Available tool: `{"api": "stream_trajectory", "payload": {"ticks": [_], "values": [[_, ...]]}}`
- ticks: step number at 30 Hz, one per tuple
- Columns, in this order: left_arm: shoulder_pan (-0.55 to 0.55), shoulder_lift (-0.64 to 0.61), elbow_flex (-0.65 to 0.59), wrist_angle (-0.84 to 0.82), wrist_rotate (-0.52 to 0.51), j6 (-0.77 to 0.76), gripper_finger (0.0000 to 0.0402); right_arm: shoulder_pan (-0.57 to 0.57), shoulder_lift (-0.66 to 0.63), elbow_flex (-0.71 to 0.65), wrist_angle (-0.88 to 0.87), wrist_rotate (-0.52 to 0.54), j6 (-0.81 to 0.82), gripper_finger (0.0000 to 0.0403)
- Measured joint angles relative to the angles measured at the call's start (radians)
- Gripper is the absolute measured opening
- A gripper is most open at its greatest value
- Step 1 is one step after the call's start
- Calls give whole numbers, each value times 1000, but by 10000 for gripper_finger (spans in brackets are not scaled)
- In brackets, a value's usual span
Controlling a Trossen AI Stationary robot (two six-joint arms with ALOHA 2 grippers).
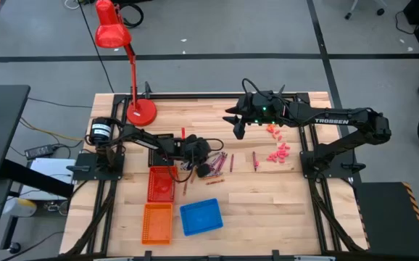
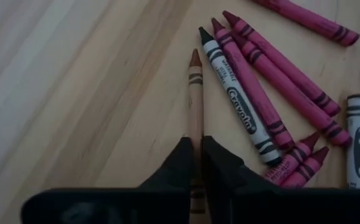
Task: Sort crayons
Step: Put the brown crayon into the red bin
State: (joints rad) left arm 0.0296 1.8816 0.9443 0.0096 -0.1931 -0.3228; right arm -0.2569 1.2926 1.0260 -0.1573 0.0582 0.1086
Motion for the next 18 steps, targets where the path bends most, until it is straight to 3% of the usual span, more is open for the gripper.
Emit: {"api": "stream_trajectory", "payload": {"ticks": [8, 18], "values": [[-2, -4, -1, 3, -36, -158, 25, -1, 0, 0, -1, 0, -86, 162], [0, -85, -5, -22, -54, -183, 25, -1, 0, 0, -3, 0, -104, 162]]}}
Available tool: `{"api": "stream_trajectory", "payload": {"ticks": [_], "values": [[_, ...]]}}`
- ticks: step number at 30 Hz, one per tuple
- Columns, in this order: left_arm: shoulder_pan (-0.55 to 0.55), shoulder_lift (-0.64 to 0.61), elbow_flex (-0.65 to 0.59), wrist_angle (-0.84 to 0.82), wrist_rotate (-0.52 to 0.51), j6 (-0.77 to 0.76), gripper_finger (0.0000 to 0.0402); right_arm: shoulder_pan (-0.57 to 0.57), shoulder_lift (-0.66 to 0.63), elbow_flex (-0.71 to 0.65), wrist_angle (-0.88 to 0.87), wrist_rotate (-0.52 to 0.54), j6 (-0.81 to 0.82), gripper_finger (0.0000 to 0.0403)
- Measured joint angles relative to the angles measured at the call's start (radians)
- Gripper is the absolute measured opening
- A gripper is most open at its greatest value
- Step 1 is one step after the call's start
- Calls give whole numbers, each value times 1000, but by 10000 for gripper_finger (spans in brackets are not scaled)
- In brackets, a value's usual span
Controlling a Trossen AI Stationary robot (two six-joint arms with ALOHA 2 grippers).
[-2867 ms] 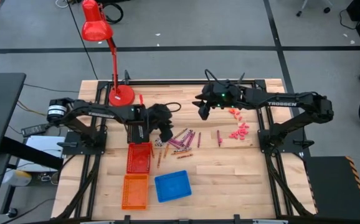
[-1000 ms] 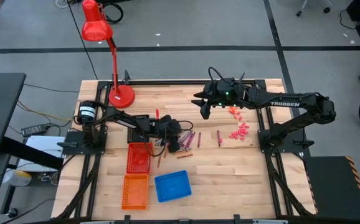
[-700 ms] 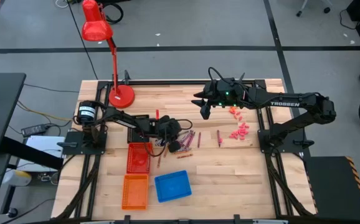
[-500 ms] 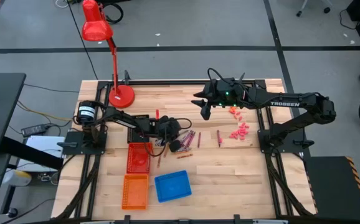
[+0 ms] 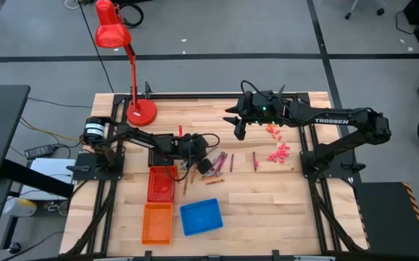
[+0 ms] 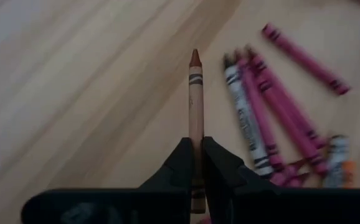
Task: Sort crayons
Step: Put the brown crayon into the red bin
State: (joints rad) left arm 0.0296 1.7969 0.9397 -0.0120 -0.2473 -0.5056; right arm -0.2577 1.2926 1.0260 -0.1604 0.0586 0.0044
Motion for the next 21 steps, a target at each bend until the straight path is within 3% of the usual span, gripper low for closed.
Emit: {"api": "stream_trajectory", "payload": {"ticks": [9, 17, 21], "values": [[-6, -171, 1, -176, 9, -101, 25, 0, 0, 0, -26, 47, 73, 162], [-51, -377, 2, -472, 188, -420, 25, 5, 0, 0, -24, 49, 134, 162], [-115, -465, 3, -591, 206, -573, 25, 7, 0, 0, -21, 33, 119, 162]]}}
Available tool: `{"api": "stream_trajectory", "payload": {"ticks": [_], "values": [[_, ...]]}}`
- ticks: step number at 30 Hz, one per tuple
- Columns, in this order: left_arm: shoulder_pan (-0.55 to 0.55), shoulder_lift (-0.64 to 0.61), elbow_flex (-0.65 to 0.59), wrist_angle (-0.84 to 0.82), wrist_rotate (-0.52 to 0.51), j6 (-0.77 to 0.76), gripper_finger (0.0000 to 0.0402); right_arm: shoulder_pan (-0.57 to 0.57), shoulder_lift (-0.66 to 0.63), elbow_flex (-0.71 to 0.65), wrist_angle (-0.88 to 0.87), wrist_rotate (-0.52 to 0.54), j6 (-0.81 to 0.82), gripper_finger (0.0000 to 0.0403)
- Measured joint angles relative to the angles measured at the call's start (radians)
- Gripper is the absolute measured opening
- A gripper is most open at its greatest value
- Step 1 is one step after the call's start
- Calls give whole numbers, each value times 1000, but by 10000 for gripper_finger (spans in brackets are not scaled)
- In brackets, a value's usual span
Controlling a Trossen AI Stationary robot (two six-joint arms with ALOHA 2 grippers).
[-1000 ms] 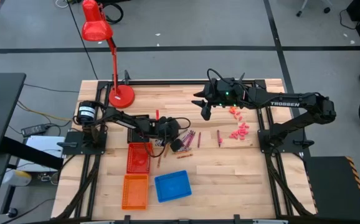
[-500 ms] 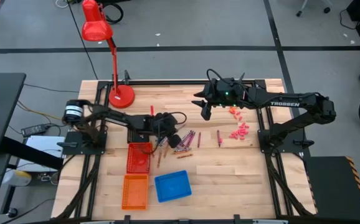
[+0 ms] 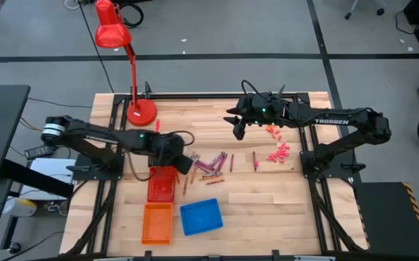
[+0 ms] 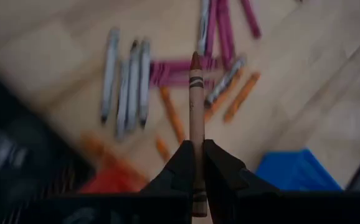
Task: Sort crayons
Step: Put the brown crayon into the red bin
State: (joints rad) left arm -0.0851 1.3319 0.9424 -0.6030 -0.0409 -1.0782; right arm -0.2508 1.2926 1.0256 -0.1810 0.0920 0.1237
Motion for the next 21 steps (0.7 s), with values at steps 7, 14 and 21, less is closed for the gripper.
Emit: {"api": "stream_trajectory", "payload": {"ticks": [7, 14, 21], "values": [[-167, -57, 0, -141, -10, -254, 25, -1, 0, 0, 3, -11, -45, 162], [-344, -56, 0, -219, -128, -496, 25, -1, 0, 0, 15, -14, -73, 162], [-426, -29, 0, -341, -180, -662, 25, -2, 0, 0, 33, -15, -72, 162]]}}
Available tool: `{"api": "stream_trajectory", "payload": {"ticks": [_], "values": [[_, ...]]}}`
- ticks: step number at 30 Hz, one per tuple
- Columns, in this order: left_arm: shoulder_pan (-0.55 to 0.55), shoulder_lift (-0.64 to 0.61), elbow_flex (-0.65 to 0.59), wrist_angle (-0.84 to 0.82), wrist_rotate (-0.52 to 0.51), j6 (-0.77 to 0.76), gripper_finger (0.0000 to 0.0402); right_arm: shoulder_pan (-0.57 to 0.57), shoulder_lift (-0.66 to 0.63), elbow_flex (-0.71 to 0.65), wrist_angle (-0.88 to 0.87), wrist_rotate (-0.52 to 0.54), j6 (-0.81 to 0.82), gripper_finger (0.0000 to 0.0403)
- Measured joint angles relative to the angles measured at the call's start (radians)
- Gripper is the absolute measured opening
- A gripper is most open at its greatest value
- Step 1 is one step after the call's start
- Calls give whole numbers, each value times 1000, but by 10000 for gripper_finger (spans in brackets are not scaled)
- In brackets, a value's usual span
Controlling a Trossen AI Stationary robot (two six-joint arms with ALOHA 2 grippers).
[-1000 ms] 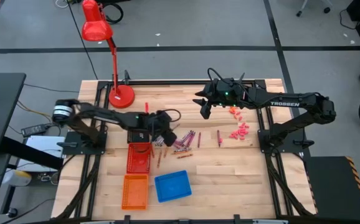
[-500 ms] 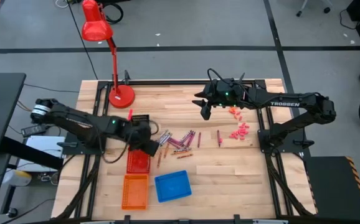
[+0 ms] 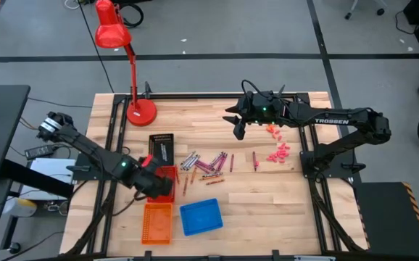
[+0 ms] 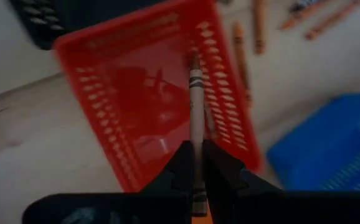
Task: Sort crayons
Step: Put the brown crayon into the red bin, then put the black crayon into the black bin
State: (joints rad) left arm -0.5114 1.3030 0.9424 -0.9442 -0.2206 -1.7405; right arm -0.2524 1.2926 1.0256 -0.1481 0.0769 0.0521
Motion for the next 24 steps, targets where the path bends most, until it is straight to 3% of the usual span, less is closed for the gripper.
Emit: {"api": "stream_trajectory", "payload": {"ticks": [10, 17, 24], "values": [[21, 148, 0, 4, 9, -24, 31, -1, 0, 0, 26, 0, 24, 162], [46, 241, 0, 57, 76, -21, 86, -1, 0, 0, 44, 0, 34, 162], [61, 241, 0, 132, 88, 19, 131, -1, 0, 0, 45, -1, 33, 162]]}}
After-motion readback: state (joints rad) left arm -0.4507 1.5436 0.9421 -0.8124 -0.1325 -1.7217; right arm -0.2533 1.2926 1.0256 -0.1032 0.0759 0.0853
